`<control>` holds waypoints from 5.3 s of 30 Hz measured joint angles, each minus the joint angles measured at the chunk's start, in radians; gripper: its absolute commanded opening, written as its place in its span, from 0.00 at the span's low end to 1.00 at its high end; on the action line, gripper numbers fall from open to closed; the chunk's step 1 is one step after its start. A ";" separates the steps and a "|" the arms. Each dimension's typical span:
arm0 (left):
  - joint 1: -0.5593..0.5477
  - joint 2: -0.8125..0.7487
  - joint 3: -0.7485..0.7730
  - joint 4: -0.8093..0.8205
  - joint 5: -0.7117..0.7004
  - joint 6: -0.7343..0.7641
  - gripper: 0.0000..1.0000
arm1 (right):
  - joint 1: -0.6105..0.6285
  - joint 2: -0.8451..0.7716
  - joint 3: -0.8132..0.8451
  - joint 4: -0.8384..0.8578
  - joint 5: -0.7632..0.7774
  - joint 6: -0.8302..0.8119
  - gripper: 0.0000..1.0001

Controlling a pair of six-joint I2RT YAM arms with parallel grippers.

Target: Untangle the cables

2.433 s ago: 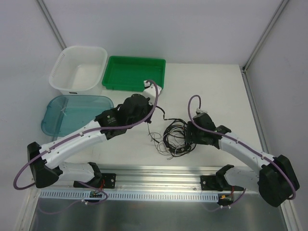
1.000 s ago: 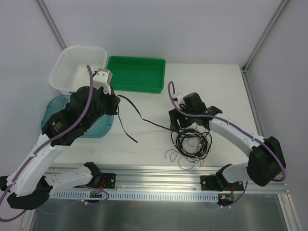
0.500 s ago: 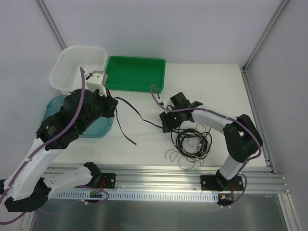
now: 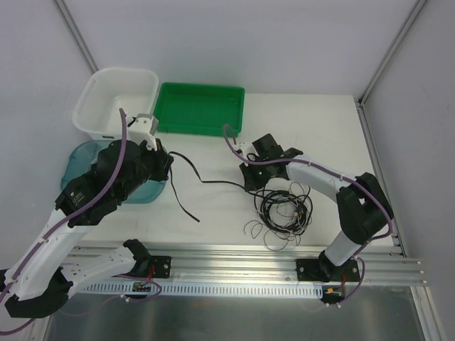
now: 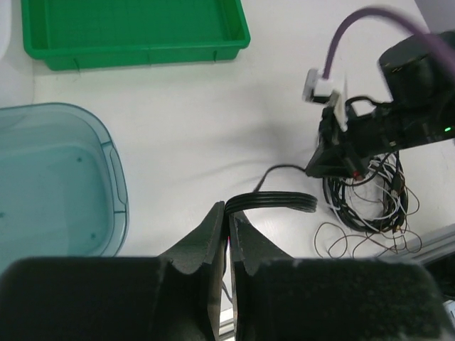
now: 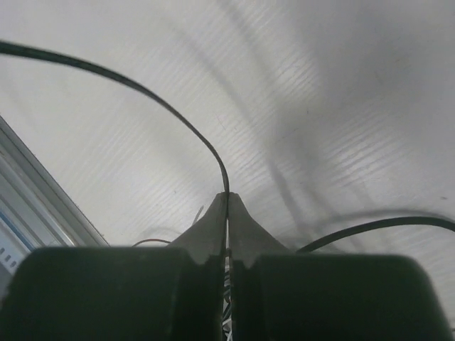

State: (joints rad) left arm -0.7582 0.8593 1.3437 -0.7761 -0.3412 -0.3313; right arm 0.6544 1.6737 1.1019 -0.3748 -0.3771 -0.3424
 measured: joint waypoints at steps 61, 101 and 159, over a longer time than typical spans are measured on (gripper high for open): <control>-0.009 -0.080 -0.671 0.544 0.174 -0.686 0.98 | 0.379 -0.370 -0.085 0.196 0.360 0.446 0.01; 0.084 0.533 0.433 0.555 0.159 0.110 0.03 | 0.465 -0.828 -0.126 -0.181 0.719 0.431 0.97; 0.504 1.096 0.209 0.938 0.410 -0.158 0.99 | 0.433 -0.826 -0.238 -0.273 0.754 0.520 0.97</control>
State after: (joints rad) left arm -0.2546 1.9556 1.5532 0.1616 0.0692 -0.4892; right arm 1.0878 0.8474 0.8639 -0.6479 0.3767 0.1772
